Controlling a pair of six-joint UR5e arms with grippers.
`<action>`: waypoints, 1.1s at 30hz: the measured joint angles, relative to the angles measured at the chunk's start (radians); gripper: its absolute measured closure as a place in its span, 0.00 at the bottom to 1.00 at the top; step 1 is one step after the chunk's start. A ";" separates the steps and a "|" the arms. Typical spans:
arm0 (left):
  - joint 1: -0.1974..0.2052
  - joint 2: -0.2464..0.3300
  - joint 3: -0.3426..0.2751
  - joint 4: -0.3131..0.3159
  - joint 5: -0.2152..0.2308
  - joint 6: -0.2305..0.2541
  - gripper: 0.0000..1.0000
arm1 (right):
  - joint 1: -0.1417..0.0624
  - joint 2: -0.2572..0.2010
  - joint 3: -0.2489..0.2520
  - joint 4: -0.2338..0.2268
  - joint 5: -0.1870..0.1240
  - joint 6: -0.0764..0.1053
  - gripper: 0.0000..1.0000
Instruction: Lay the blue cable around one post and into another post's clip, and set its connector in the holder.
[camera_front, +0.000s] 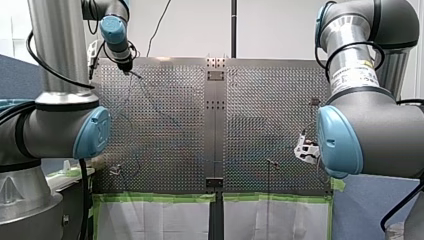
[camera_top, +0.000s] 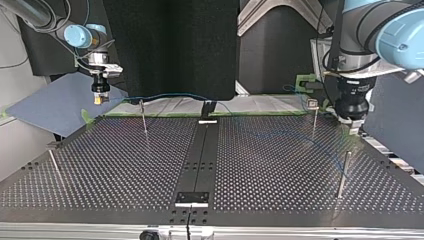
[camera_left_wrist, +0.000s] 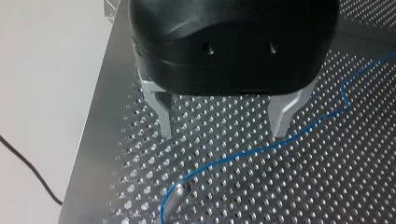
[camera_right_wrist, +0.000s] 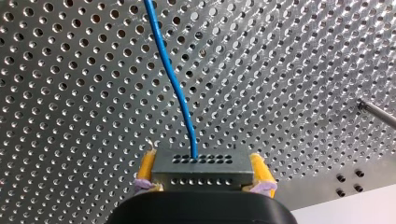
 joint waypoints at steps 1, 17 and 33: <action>-0.001 0.000 0.000 0.000 -0.008 0.000 0.00 | 0.000 0.000 0.000 0.000 0.000 0.000 1.00; -0.017 0.001 -0.001 -0.001 -0.071 -0.008 0.00 | 0.001 0.000 0.000 0.004 0.002 -0.003 1.00; -0.025 0.002 -0.002 0.000 -0.071 -0.010 0.00 | 0.001 0.000 0.000 0.004 0.002 -0.003 1.00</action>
